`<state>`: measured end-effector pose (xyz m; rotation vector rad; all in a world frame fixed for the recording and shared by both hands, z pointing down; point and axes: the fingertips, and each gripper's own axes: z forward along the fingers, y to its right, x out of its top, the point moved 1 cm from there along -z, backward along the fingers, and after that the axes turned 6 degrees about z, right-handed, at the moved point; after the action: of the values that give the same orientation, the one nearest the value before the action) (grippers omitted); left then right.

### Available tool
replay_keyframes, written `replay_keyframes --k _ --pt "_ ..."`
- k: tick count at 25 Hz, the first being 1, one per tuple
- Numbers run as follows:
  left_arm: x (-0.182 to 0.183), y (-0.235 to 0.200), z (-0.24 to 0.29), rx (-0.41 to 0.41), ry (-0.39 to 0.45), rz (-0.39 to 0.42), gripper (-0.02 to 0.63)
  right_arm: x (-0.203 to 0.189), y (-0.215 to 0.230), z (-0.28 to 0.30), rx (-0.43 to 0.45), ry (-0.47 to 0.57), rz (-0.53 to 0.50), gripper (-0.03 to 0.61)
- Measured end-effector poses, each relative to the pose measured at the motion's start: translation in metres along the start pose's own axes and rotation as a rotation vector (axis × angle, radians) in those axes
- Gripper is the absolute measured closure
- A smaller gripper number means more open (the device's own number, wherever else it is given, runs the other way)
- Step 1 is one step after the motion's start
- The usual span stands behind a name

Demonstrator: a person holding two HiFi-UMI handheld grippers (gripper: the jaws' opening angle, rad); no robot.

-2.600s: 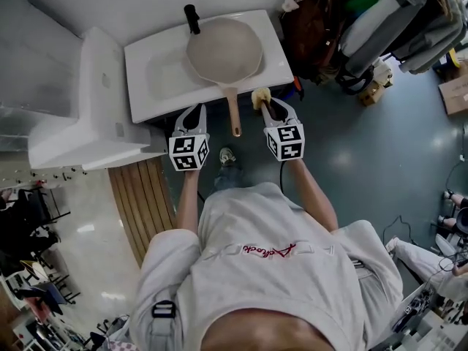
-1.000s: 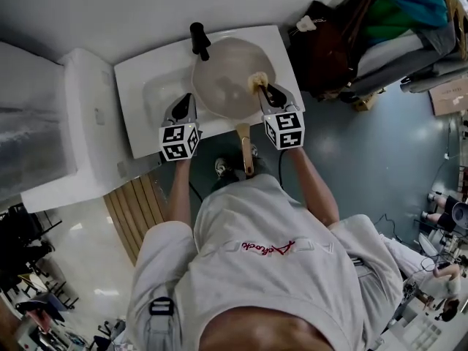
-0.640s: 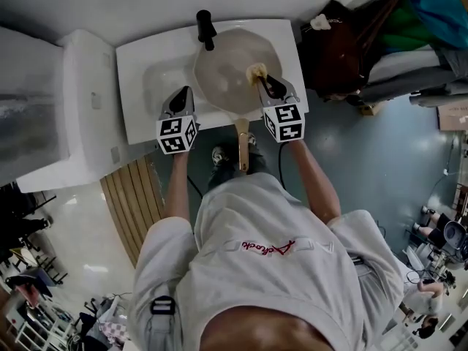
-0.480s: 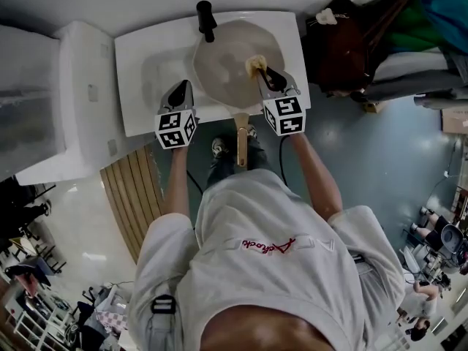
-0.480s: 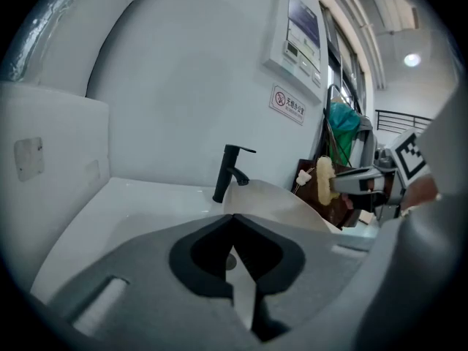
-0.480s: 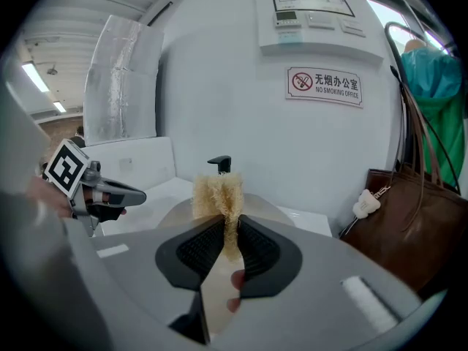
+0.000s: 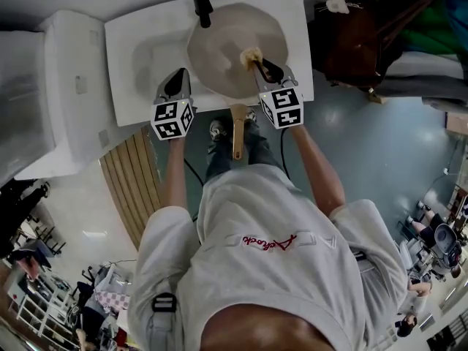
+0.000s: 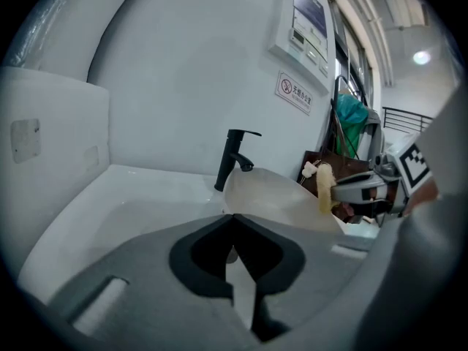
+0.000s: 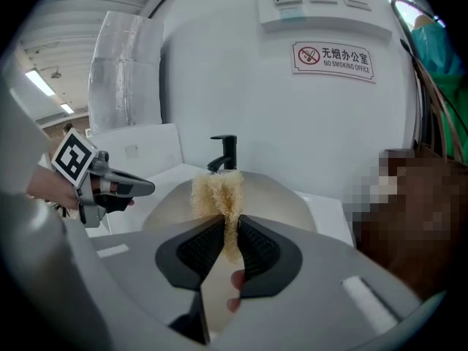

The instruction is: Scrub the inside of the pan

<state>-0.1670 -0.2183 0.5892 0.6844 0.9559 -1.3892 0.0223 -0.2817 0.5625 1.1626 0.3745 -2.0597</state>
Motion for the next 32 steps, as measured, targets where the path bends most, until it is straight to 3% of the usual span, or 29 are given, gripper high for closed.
replay_keyframes --k 5,15,27,32 --pt "-0.003 0.001 0.015 -0.008 -0.011 -0.012 0.614 -0.015 0.002 0.008 0.028 -0.042 -0.025 0.511" --pt "-0.003 -0.002 0.033 -0.009 -0.042 -0.025 0.523 -0.013 -0.004 0.029 0.091 -0.075 -0.131 0.511" --pt "-0.003 0.000 0.040 -0.016 -0.050 -0.021 0.540 -0.026 -0.035 0.054 0.141 -0.181 -0.648 0.511" --pt "-0.002 0.000 0.041 -0.015 -0.038 -0.031 0.546 -0.045 -0.045 0.069 0.171 -0.265 -0.792 0.511"
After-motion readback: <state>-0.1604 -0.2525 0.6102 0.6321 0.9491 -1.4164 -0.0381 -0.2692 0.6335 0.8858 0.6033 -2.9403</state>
